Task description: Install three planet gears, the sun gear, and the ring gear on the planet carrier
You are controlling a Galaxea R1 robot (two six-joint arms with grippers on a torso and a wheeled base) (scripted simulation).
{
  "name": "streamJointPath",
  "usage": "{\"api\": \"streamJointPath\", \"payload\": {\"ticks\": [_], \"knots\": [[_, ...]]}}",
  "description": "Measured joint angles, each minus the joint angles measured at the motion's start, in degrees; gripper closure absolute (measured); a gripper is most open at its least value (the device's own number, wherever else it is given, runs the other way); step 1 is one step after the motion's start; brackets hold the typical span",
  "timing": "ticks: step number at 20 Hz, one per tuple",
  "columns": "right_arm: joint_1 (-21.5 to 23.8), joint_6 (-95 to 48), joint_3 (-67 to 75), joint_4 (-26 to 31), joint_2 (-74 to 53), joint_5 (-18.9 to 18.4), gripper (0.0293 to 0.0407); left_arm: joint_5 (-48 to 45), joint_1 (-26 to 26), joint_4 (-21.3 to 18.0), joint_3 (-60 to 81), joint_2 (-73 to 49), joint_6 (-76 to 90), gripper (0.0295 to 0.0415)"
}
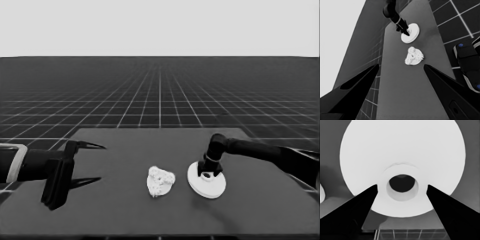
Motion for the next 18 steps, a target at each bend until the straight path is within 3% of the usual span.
{"api": "streamJointPath", "payload": {"ticks": [1,10,11,13,18], "knots": [[-0.01,-0.01,-0.02,-0.02,0.0,0.01,0.035,0.0,0.0,0.0,0.0,0.0,0.0,0.0326],[-0.01,-0.02,-0.04,-0.03,0.02,0.02,0.0351,0.0,0.0,0.0,0.0,0.0,0.0,0.0326],[3.73,1.55,3.81,3.43,-1.56,-2.88,0.0351,0.0,0.0,0.0,0.0,0.0,0.0,0.0326],[8.94,2.4,5.93,7.37,-2.47,-5.31,0.0351,0.0,0.0,0.0,0.0,0.0,0.0,0.0326],[11.31,2.47,6.19,9.43,-2.58,-6.39,0.0351,0.0,0.0,0.0,0.0,0.0,0.0,0.0326]]}}
